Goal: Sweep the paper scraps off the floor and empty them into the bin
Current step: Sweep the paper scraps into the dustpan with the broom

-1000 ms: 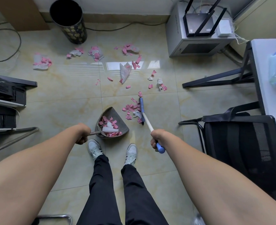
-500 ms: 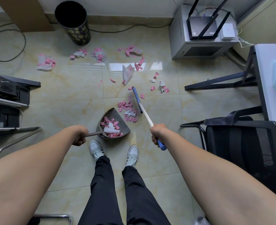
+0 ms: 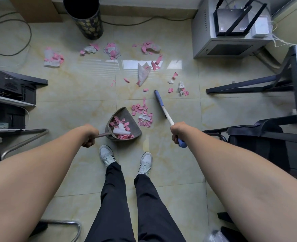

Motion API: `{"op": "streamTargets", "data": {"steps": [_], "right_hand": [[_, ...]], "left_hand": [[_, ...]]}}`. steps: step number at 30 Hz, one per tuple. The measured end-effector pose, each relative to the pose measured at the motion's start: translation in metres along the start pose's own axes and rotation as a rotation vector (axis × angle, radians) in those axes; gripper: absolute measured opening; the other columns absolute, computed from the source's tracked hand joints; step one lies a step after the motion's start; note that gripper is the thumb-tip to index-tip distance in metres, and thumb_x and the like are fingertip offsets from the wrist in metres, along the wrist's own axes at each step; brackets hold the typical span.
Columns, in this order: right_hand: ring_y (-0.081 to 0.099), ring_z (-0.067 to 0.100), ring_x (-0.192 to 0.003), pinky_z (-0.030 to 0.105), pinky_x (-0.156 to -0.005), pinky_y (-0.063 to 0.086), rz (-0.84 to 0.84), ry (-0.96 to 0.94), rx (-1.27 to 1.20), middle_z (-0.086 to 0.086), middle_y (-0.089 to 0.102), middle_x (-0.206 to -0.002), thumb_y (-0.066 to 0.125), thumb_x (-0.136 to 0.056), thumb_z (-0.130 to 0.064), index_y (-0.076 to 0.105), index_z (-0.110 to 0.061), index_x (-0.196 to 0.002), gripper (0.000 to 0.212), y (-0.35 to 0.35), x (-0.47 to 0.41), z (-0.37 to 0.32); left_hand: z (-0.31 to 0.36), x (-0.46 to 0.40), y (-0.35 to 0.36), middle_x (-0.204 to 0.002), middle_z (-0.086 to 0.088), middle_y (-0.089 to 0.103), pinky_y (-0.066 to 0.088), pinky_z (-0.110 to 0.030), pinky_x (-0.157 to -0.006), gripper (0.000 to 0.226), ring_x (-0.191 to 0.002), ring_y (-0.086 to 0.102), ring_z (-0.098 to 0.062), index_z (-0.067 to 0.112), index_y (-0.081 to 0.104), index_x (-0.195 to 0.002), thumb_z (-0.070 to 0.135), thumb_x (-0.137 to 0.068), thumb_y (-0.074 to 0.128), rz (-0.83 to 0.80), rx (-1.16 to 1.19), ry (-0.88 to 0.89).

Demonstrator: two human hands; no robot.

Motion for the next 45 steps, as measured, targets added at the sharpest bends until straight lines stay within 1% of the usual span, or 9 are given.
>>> {"op": "streamTargets", "data": {"steps": [5, 12, 17, 24, 30, 33, 37, 41, 45], "right_hand": [[0.034, 0.015, -0.043, 0.018, -0.04, 0.029, -0.004, -0.035, 0.086, 0.012, 0.045, -0.067, 0.035, -0.093, -0.003, 0.042, 0.005, -0.132, 0.041, 0.021, -0.004, 0.013], [0.037, 0.014, -0.037, 0.013, -0.041, 0.031, -0.061, -0.073, 0.188, 0.01, 0.048, -0.057, 0.032, -0.092, -0.004, 0.05, -0.005, -0.133, 0.044, 0.036, 0.008, 0.019], [0.031, 0.012, -0.031, 0.011, -0.039, 0.035, -0.072, -0.101, 0.243, 0.011, 0.046, -0.061, 0.034, -0.093, -0.003, 0.054, -0.005, -0.13, 0.042, 0.035, 0.023, 0.017], [0.026, 0.013, -0.044, 0.022, -0.051, 0.025, -0.216, -0.077, 0.297, 0.006, 0.038, -0.053, 0.031, -0.09, -0.008, 0.053, -0.007, -0.125, 0.042, 0.057, 0.028, 0.023], [0.023, 0.013, -0.046, 0.022, -0.051, 0.019, -0.213, -0.081, 0.248, 0.005, 0.036, -0.055, 0.031, -0.088, -0.01, 0.053, -0.011, -0.123, 0.042, 0.06, 0.033, 0.038], [0.021, 0.013, -0.045, 0.021, -0.049, 0.017, -0.225, -0.054, 0.217, 0.0, 0.034, -0.045, 0.033, -0.089, -0.014, 0.051, -0.015, -0.101, 0.022, 0.052, 0.039, 0.04], [0.023, 0.014, -0.044, 0.022, -0.048, 0.019, -0.205, -0.042, 0.222, -0.001, 0.035, -0.037, 0.036, -0.089, -0.019, 0.048, -0.019, -0.097, 0.015, 0.039, 0.044, 0.041], [0.022, 0.014, -0.044, 0.023, -0.05, 0.02, -0.165, -0.056, 0.203, 0.0, 0.034, -0.037, 0.035, -0.089, -0.019, 0.046, -0.018, -0.093, 0.012, 0.029, 0.045, 0.04], [0.021, 0.012, -0.044, 0.02, -0.049, 0.018, -0.114, -0.05, 0.134, 0.002, 0.035, -0.046, 0.031, -0.089, -0.016, 0.05, -0.017, -0.108, 0.027, 0.025, 0.045, 0.044]], "left_hand": [[0.001, -0.001, -0.002, -0.057, -0.013, 0.04, 0.024, -0.012, -0.042, 0.018, -0.045, 0.026, -0.013, -0.005, 0.039, -0.103, 0.0, -0.094, 0.024, 0.01, -0.027, -0.016], [0.008, 0.003, -0.001, -0.055, -0.012, 0.041, 0.025, -0.012, -0.041, 0.017, -0.039, 0.027, -0.013, -0.004, 0.041, -0.099, 0.001, -0.094, 0.026, 0.021, -0.037, -0.005], [0.009, 0.004, -0.001, -0.055, -0.012, 0.042, 0.031, -0.011, -0.035, 0.018, -0.02, 0.026, -0.01, -0.005, 0.042, -0.1, 0.0, -0.095, 0.026, 0.023, -0.038, 0.007], [0.006, 0.005, 0.004, -0.059, -0.011, 0.039, 0.029, -0.01, -0.035, 0.017, -0.047, 0.026, -0.014, -0.003, 0.039, -0.102, 0.003, -0.096, 0.024, 0.018, -0.017, -0.001], [-0.003, 0.007, 0.005, -0.057, -0.01, 0.039, 0.027, -0.011, -0.037, 0.016, -0.043, 0.026, -0.013, 0.0, 0.04, -0.089, 0.003, -0.096, 0.025, 0.024, 0.009, -0.005], [-0.009, 0.013, 0.006, -0.058, -0.01, 0.038, 0.027, -0.01, -0.034, 0.022, -0.038, 0.027, -0.012, -0.001, 0.039, -0.082, 0.003, -0.097, 0.024, 0.01, 0.001, -0.011], [-0.021, 0.012, 0.008, -0.057, -0.01, 0.04, 0.028, -0.01, -0.037, 0.017, -0.028, 0.027, -0.011, -0.003, 0.041, -0.102, 0.006, -0.098, 0.027, -0.001, -0.002, -0.021], [-0.028, 0.013, 0.009, -0.056, -0.01, 0.04, 0.027, -0.011, -0.037, 0.018, -0.025, 0.025, -0.01, -0.003, 0.042, -0.105, 0.007, -0.099, 0.029, -0.011, 0.006, -0.019], [-0.031, 0.016, 0.008, -0.056, -0.01, 0.04, 0.024, -0.013, -0.04, 0.018, -0.03, 0.025, -0.011, -0.003, 0.041, -0.105, 0.007, -0.098, 0.027, -0.02, -0.032, -0.016]]}}
Point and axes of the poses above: each hand's wrist, its own x-axis away from the middle knuckle, its own y-axis out of the palm, z = x × y, the point moved 10 cm from there along -x, towards the middle knuckle
